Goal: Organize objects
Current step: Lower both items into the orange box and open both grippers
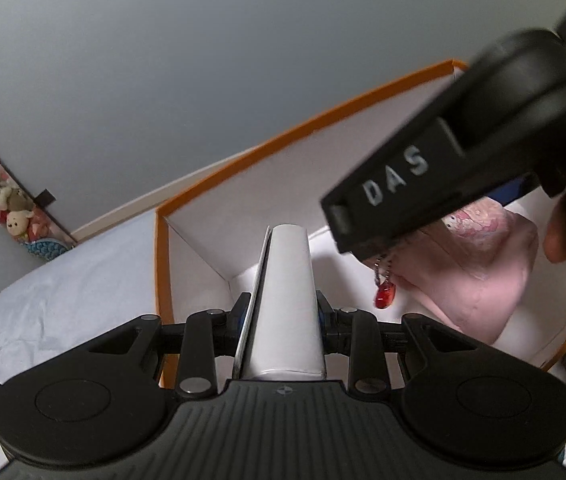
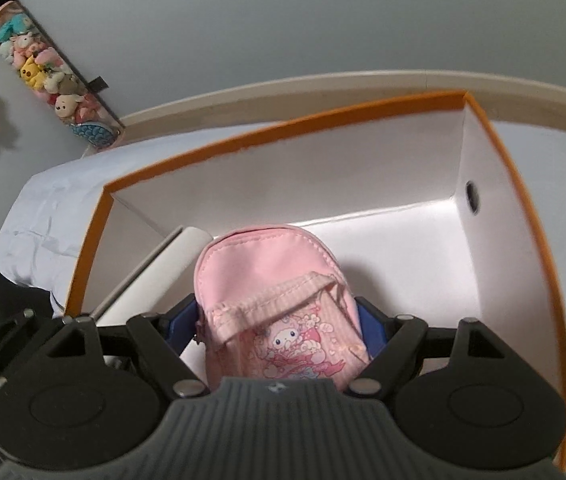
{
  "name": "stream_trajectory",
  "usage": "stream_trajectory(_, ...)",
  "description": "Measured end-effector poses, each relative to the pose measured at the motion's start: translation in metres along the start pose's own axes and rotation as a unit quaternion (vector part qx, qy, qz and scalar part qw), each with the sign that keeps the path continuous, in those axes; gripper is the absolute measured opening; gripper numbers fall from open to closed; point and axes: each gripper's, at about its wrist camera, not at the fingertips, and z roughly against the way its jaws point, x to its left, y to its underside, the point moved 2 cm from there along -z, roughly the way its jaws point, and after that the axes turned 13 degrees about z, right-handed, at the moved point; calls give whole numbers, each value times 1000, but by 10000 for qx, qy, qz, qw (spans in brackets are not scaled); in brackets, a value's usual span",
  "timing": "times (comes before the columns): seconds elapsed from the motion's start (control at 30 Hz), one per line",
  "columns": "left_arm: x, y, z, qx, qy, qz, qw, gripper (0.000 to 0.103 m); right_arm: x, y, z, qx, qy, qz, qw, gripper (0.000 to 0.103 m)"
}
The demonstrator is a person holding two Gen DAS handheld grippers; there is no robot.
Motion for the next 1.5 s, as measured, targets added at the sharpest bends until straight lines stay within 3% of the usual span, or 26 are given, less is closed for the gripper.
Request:
stream_trajectory(0.37, -2, 7, -7, 237, 65, 18, 9997, 39, 3, 6, -19, 370, 6, -92, 9993, 83)
stream_trajectory(0.43, -1, 7, -6, 251, 23, 6, 9997, 65, 6, 8, -22, 469, -27, -70, 9989, 85)
stream_trajectory(0.5, -2, 7, 0, 144, 27, 18, 9999, 78, 7, 9, -22, 481, -14, -47, 9988, 89)
stream_trajectory(0.57, -2, 8, 6, 138, 50, 48, 9999, 84, 6, 8, -17, 411, 40, -37, 9991, 90)
stream_trajectory(0.93, -1, 3, 49, -56, -20, 242, 9997, 84, 7, 14, 29, 92, 195, 245, 9995, 90)
stream_trajectory(1.1, 16, -5, 51, -162, -49, 371, 9992, 84, 7, 15, 48, -32, 176, 234, 9996, 90)
stream_trajectory(1.37, 32, 6, 91, -322, 74, 846, 9959, 85, 14, 28, 96, -566, 60, 453, 9973, 90)
stream_trajectory(1.5, 65, 9, 81, -332, 173, 1122, 9930, 84, 18, 42, 116, -726, 138, 633, 9953, 90)
